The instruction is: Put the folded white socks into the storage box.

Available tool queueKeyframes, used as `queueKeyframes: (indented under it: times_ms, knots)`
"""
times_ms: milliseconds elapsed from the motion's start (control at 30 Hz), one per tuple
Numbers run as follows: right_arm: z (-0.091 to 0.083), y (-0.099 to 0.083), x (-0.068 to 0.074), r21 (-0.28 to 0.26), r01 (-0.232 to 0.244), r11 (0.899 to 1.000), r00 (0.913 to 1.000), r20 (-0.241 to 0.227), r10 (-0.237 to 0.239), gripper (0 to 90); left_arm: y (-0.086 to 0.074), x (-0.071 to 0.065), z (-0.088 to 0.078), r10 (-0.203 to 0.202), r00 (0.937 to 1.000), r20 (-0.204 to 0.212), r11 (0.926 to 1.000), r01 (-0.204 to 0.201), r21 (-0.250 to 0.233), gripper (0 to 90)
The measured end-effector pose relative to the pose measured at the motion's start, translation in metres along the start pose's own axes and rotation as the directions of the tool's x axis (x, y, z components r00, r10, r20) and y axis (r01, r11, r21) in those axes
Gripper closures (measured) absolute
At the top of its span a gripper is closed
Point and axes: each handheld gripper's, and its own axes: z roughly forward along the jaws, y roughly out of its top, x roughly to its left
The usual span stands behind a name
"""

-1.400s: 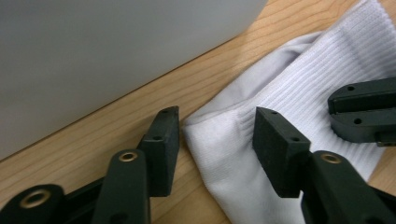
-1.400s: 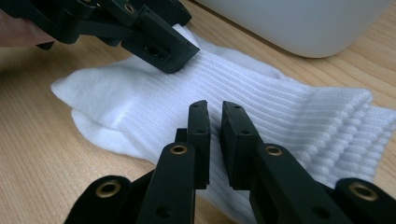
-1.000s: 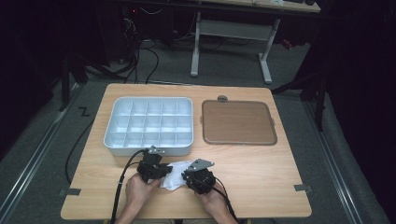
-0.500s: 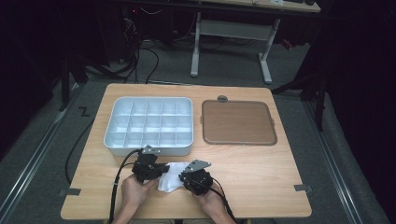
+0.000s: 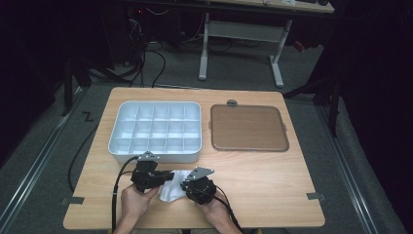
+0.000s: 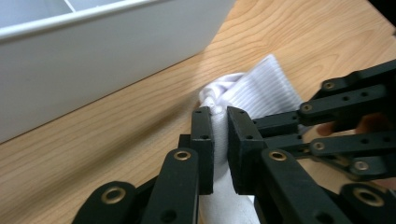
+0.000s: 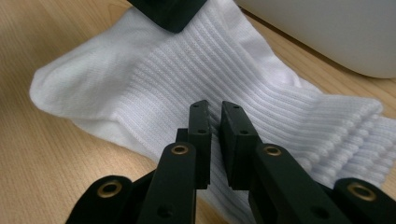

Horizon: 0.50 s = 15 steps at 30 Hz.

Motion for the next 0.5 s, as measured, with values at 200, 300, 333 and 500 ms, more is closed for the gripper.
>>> queueKeyframes:
  times_ms: [200, 300, 333, 500]
  knots:
    - [0.004, 0.004, 0.002, 0.003, 0.000, 1.000, 0.9992, -0.041, 0.000, 84.1, 0.001, -0.004, -0.005, -0.038, 0.9981, 0.049, 0.9993, 0.038, 0.004, 83.3]
    - [0.008, 0.008, 0.006, 0.009, 0.017, 1.000, 0.9986, -0.050, -0.016, 84.3, 0.002, -0.005, -0.004, -0.052, 0.9967, 0.062, 0.9986, 0.052, 0.005, 83.7]
    - [0.009, 0.009, 0.007, 0.012, 0.023, 1.000, 0.9985, -0.050, -0.022, 84.3, 0.002, -0.004, -0.004, -0.055, 0.9966, 0.061, 0.9985, 0.055, 0.004, 83.7]
    - [0.007, 0.012, 0.008, 0.029, 0.017, 0.999, 0.9978, -0.065, -0.015, 79.1, 0.000, -0.003, 0.000, -0.007, 1.0000, 0.004, 0.9999, 0.007, -0.015, 83.9]
